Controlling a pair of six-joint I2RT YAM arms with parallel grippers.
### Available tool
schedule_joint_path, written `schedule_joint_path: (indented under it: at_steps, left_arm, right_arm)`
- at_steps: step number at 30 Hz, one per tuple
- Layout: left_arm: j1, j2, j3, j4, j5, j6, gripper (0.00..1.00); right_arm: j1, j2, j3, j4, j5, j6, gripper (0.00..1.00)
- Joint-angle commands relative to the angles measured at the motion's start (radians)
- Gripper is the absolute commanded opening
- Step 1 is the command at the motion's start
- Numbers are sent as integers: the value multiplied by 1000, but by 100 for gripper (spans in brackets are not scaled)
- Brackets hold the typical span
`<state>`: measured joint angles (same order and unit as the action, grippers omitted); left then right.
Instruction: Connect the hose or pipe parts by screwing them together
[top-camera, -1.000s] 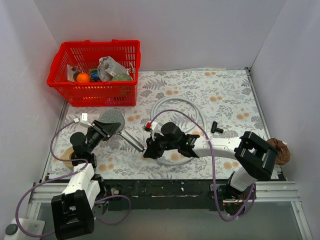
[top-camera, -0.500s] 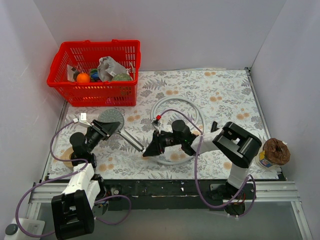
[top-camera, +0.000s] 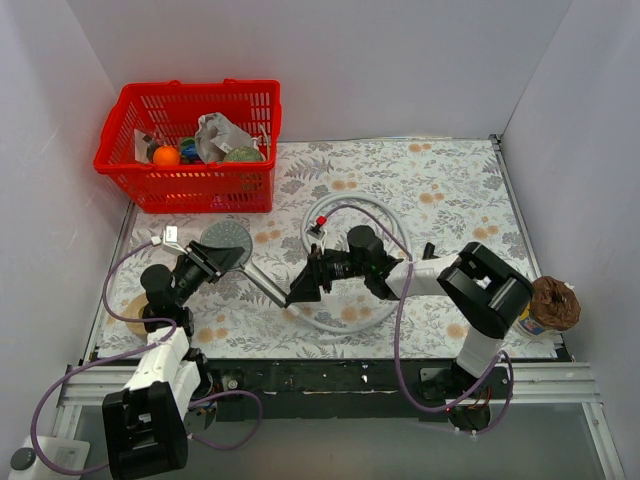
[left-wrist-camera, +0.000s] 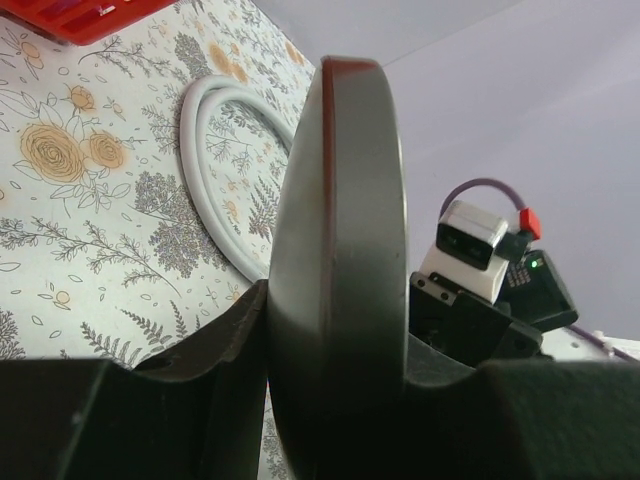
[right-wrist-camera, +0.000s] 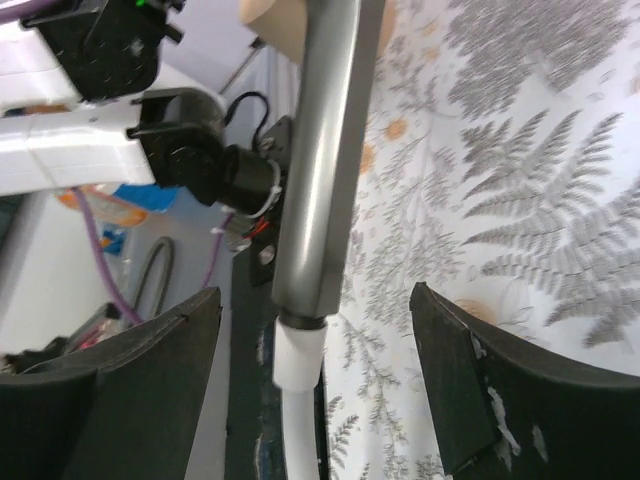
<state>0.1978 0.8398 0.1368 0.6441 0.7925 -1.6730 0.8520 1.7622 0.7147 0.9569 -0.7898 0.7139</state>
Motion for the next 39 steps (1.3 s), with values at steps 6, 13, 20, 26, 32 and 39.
schedule_joint_path:
  at_steps: [6, 13, 20, 26, 32, 39]
  left_arm:
    - [-5, -25, -2, 6, 22, 9, 0]
    - [-5, -18, 0, -4, 13, 18, 0]
    - [-5, -19, 0, -6, 14, 21, 0]
    - [-3, -21, 0, -9, 13, 22, 0]
    - [-4, -18, 0, -6, 14, 21, 0]
    - [-4, -24, -2, -6, 14, 19, 0]
  right_arm:
    - [36, -181, 334, -950, 443, -594, 90]
    - [278, -268, 434, -1176, 908, -692, 88]
    - [443, -170, 506, -1310, 1098, -676, 83]
    - [504, -98, 537, -1343, 1189, -656, 75]
    - [518, -64, 537, -1311, 1212, -634, 60]
    - [516, -49, 516, -1218, 1196, -620, 18]
